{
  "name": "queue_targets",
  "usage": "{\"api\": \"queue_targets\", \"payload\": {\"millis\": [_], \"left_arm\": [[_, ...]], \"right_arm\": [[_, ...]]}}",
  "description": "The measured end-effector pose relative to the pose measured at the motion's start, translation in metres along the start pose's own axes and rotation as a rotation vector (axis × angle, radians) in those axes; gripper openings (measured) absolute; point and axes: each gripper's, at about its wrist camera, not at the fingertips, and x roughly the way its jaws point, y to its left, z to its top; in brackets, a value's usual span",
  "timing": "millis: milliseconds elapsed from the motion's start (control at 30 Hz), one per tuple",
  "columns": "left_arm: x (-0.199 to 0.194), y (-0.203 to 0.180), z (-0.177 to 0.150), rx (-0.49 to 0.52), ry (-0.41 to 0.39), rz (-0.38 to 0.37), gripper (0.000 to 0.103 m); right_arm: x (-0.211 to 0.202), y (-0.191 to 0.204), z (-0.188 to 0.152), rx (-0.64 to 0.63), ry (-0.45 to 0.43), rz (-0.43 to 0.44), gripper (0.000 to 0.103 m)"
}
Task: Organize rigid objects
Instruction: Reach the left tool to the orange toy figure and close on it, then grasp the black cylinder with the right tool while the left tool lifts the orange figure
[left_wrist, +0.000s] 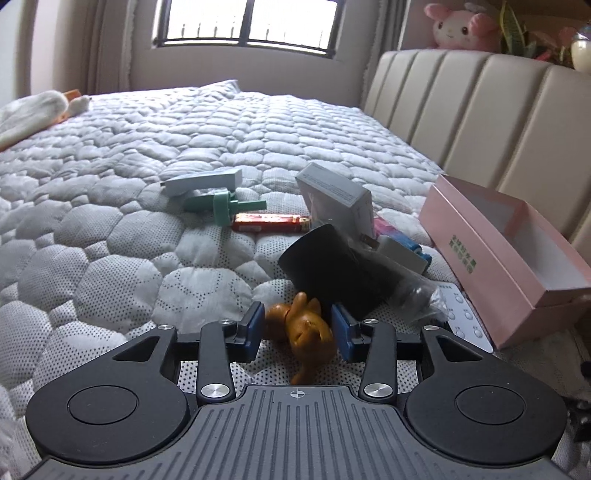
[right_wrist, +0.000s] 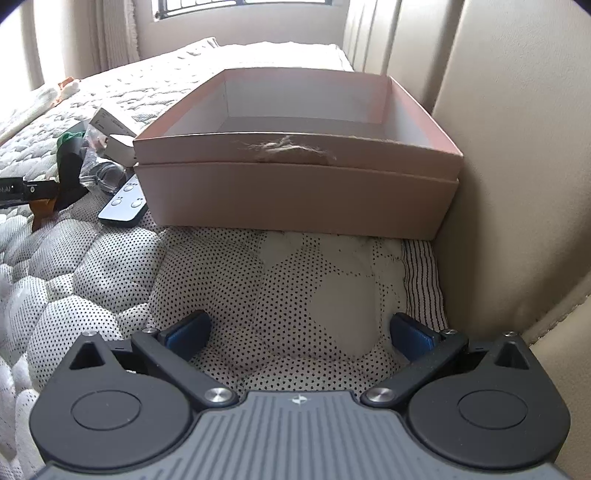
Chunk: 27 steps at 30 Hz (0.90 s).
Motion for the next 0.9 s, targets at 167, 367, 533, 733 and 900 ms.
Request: {"api": "queue_targets", "payload": {"millis": [167,367,533,733,900], "left_arm": [[0.009,-0.004,0.001,0.011,0.141,0.024,0.046],[0.003,0.005,-0.001,-0.023,0.054,-0.044,0.033],[0.005,0.008,0.007,0.012,0.083,-0.081,0.033],[-0.03,0.032,0.018,0.0,0.025,-0.105,0.032],[-0.04,0.066,0.025,-0.144,0.0,-0.109,0.032]], "right_arm": [[-0.007,0.006,-0.003,-0.045,-0.045,-0.028,0.103],[-0.034,0.035,-0.009,-0.207,-0.201,-0.115,0.103],[-0.058,0.048,0.008,-0.177,-0.269,-0.045,0.103],[-0.065,0.095,0.045,-0.246,-0.276,0.151,0.08],[-0.042,0.165,0.064,-0.403,-0.3,0.23,0.065]]}}
